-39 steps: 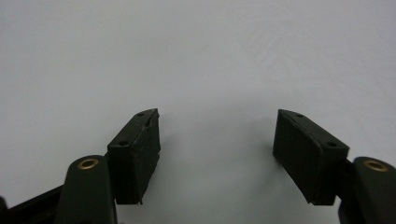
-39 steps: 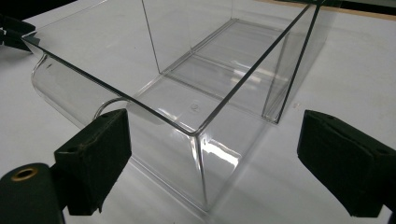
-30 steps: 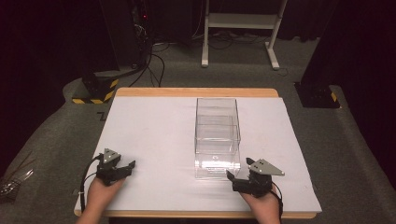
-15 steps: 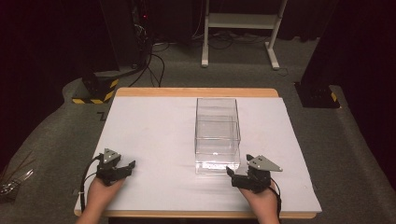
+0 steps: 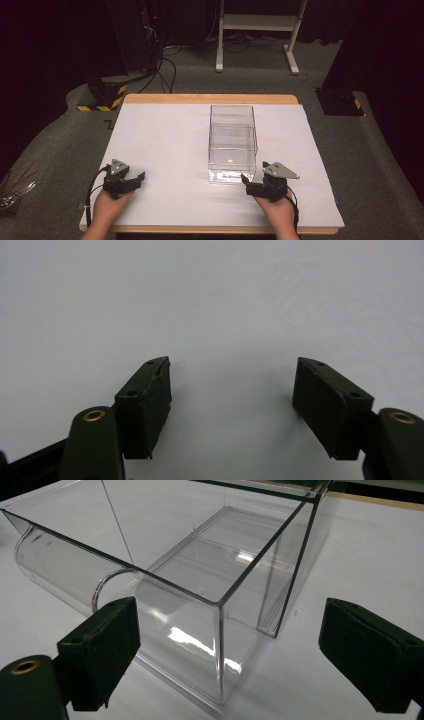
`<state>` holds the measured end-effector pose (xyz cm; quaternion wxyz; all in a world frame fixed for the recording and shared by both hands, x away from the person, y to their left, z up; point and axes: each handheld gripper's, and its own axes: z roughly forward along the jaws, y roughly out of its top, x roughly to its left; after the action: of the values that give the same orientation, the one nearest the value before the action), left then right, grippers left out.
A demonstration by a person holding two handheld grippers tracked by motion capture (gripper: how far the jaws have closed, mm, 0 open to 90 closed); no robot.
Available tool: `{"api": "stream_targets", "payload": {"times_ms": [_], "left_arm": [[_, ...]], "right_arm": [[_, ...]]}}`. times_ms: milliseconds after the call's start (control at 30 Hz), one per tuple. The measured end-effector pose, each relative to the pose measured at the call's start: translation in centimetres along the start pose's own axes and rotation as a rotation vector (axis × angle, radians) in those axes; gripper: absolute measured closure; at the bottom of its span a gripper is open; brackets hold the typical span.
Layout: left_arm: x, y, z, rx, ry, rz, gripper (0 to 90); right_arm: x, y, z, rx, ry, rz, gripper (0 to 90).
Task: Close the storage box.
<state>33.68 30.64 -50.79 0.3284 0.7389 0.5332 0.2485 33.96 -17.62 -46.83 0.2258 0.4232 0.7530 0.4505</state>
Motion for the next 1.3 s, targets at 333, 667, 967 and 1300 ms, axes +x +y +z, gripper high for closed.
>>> {"api": "stream_targets", "payload": {"times_ms": [333, 667, 967, 1300], "left_arm": [[0.0, 0.0, 0.0, 0.0, 0.0, 0.002, 31.7], [0.0, 0.0, 0.0, 0.002, -0.001, 0.001, 31.7], [0.0, 0.0, 0.0, 0.0, 0.0, 0.0, 31.6], [0.0, 0.0, 0.0, 0.002, -0.001, 0.001, 31.6]], "right_arm": [[-0.7, 0.4, 1.1, -0.008, -0.013, 0.009, 9.7], [-1.2, 0.9, 2.0, -0.014, -0.028, 0.017, 9.9], [-1.7, 1.5, 2.9, -0.015, -0.049, 0.032, 10.7], [-2.2, 1.8, 3.6, -0.016, -0.049, 0.042, 12.6]]}}
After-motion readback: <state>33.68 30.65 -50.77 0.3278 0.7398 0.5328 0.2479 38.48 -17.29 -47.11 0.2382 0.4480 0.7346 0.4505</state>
